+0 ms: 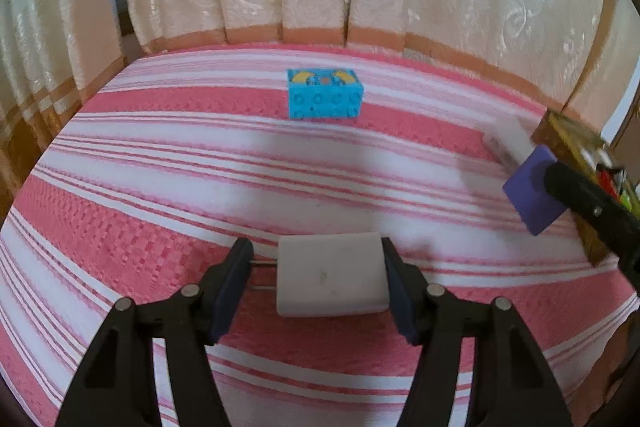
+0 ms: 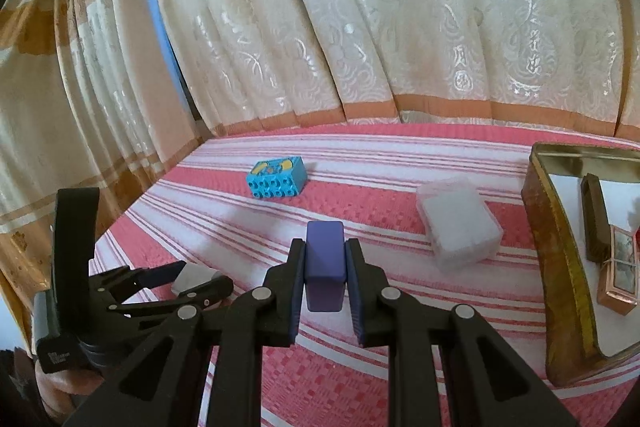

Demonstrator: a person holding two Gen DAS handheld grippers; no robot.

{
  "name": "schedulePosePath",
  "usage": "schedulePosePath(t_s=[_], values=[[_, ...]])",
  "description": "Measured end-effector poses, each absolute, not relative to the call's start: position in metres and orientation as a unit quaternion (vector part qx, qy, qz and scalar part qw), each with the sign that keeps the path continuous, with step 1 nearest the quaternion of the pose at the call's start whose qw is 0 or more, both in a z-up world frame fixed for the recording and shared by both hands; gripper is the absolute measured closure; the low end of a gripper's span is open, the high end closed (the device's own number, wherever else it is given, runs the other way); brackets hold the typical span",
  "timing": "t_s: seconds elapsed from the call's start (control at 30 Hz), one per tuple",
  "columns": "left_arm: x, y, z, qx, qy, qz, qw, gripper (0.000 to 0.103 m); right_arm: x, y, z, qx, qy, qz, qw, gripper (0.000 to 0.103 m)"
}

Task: Organize rigid objects
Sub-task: 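Carry the white block with the left gripper while the right carries the purple block to the tin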

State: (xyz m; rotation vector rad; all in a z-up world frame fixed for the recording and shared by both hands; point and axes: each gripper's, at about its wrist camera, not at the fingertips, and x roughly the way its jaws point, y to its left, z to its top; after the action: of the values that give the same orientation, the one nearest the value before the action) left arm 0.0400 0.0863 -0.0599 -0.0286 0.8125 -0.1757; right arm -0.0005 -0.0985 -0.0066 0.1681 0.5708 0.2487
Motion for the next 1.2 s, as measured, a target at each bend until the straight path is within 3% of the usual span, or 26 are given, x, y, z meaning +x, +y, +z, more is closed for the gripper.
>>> schedulePosePath(t_s=[0.4,1.2], values=[[0.021,0.065,-0.036,-0.036,0.307,-0.070,0.948,0.040,-0.018,-0.114,0.008,0.060,0.225,0.114,0.966,0.081],[0.008,-0.014,-0.022,-0.003,0.274,-0.097,0.957,0.040,-0.037,-0.191,0.019,0.059,0.185,0.067,0.979,0.081]])
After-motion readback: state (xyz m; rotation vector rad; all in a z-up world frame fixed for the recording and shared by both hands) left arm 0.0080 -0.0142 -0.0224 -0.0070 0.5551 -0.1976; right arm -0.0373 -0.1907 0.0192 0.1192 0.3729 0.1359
